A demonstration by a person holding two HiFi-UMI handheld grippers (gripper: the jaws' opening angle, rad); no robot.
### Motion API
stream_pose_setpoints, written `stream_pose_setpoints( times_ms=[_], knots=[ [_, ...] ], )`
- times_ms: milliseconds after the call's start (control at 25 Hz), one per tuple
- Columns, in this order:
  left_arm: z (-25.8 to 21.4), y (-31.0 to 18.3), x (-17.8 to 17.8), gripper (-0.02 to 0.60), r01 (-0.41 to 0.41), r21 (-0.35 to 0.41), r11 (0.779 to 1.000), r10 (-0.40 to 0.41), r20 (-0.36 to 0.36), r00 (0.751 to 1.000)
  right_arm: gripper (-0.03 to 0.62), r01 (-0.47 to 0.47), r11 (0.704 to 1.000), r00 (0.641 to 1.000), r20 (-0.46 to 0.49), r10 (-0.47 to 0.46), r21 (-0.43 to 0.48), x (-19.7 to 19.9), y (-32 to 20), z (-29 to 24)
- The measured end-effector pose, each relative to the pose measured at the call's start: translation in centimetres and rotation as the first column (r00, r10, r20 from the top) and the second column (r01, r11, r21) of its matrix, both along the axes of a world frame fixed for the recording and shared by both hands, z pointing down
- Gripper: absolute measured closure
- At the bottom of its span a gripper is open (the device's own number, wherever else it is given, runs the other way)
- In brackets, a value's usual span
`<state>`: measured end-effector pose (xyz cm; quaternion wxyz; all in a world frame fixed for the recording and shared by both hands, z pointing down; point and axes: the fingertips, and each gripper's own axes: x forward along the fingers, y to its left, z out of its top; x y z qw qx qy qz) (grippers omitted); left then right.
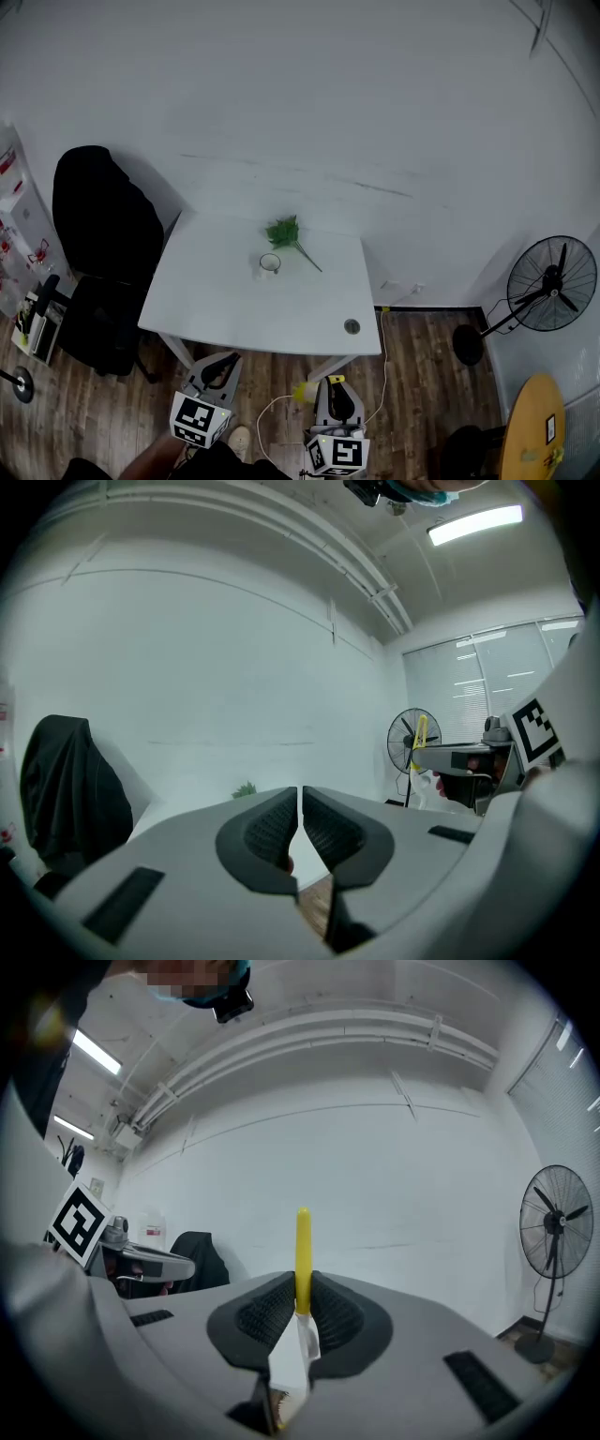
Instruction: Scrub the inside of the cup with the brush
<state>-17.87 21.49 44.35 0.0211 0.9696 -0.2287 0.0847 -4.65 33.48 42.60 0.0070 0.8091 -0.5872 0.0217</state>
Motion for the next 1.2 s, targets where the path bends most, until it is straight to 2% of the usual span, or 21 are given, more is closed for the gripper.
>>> stream_pose_setpoints(
  times_ms=[360, 720, 1200],
  knots=[
    [-0.1, -6.3, 2.0, 0.546, 0.0, 0.009, 1.0, 0.0, -0.009, 1.0, 0.528, 0.006, 1.0, 1.0, -0.003, -0.006, 0.015, 1.8, -6.4, -0.4],
    [0.7, -10.9, 2.8, 0.546, 0.056, -0.006, 0.998, -0.056, -0.005, 0.998, 0.528, 0.049, 0.999, 0.999, -0.019, -0.049, 0.011, 3.7, -11.4, -0.5],
    [1.3, -19.5, 8.7, 0.546, 0.149, -0.011, 0.989, -0.149, -0.001, 0.989, 0.528, 0.134, 0.991, 0.991, -0.014, -0.134, 0.02, 10.9, -21.4, -0.5]
  ],
)
